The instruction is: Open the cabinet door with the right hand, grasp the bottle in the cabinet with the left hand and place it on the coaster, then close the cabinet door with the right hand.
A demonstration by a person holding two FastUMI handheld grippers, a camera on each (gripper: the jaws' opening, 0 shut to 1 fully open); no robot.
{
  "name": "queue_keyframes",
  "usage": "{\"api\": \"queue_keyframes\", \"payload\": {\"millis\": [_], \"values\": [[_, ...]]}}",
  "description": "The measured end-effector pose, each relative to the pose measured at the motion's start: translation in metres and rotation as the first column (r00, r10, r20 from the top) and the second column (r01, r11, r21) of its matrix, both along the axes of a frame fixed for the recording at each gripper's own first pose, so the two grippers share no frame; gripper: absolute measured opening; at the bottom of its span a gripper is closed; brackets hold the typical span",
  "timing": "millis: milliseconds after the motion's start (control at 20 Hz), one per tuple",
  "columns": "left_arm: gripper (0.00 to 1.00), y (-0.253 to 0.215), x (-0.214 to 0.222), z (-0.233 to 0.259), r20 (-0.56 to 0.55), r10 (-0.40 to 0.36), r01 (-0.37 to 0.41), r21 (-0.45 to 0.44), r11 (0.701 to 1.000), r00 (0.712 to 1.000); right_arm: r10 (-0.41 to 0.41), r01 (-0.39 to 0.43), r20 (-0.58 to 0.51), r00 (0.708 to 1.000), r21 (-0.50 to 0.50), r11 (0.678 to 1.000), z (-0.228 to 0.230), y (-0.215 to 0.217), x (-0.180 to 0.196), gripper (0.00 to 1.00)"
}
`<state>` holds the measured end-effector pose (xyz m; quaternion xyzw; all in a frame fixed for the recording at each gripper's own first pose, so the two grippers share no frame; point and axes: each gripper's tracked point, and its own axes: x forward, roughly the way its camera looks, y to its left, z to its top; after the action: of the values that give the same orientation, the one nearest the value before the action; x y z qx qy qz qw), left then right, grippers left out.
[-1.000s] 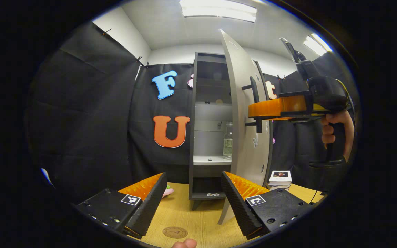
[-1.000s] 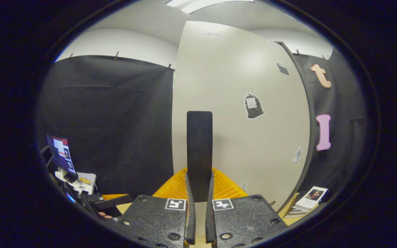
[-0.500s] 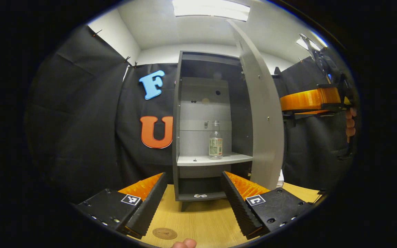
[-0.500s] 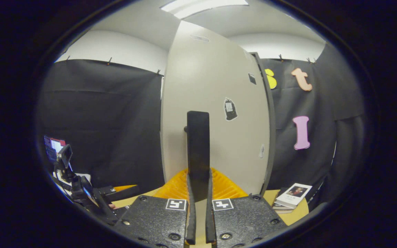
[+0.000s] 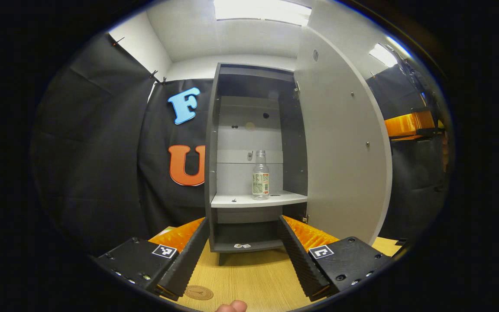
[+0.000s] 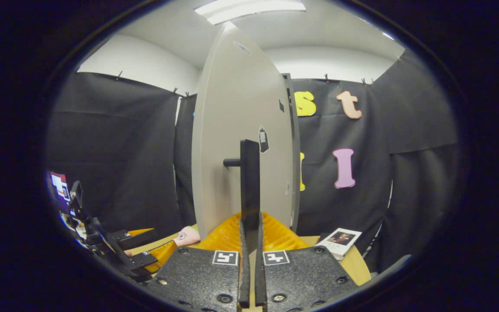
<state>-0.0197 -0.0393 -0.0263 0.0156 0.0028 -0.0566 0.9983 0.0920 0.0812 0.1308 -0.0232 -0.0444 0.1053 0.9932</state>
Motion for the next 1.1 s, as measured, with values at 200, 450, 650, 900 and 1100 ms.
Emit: {"api": "queue_keyframes", "payload": {"millis": [200, 450, 650, 900, 1100], "values": [[0.94, -0.008, -0.006, 0.000, 0.001, -0.003, 0.003, 0.008, 1.000, 1.000, -0.075, 0.075, 0.006, 0.997, 0.000, 0.997, 0.002, -0.027, -0.002, 0.04], [0.94, -0.005, -0.009, 0.002, 0.005, 0.012, -0.012, -0.007, 1.000, 1.000, -0.127, 0.127, -0.004, 0.992, -0.005, 0.992, 0.003, -0.051, -0.002, 0.04], [0.94, -0.004, -0.010, -0.004, -0.012, 0.021, -0.021, -0.001, 1.000, 1.000, -0.169, 0.170, -0.008, 0.986, 0.019, 0.985, 0.005, -0.069, -0.001, 0.04], [0.94, -0.006, -0.011, -0.008, -0.020, 0.026, -0.026, 0.001, 1.000, 0.999, -0.194, 0.194, -0.007, 0.981, 0.018, 0.981, 0.009, -0.087, -0.002, 0.04], [0.94, -0.013, -0.012, -0.011, -0.028, 0.022, -0.022, 0.005, 1.000, 0.999, -0.173, 0.173, 0.000, 0.985, 0.013, 0.985, 0.009, -0.085, -0.003, 0.04]]}}
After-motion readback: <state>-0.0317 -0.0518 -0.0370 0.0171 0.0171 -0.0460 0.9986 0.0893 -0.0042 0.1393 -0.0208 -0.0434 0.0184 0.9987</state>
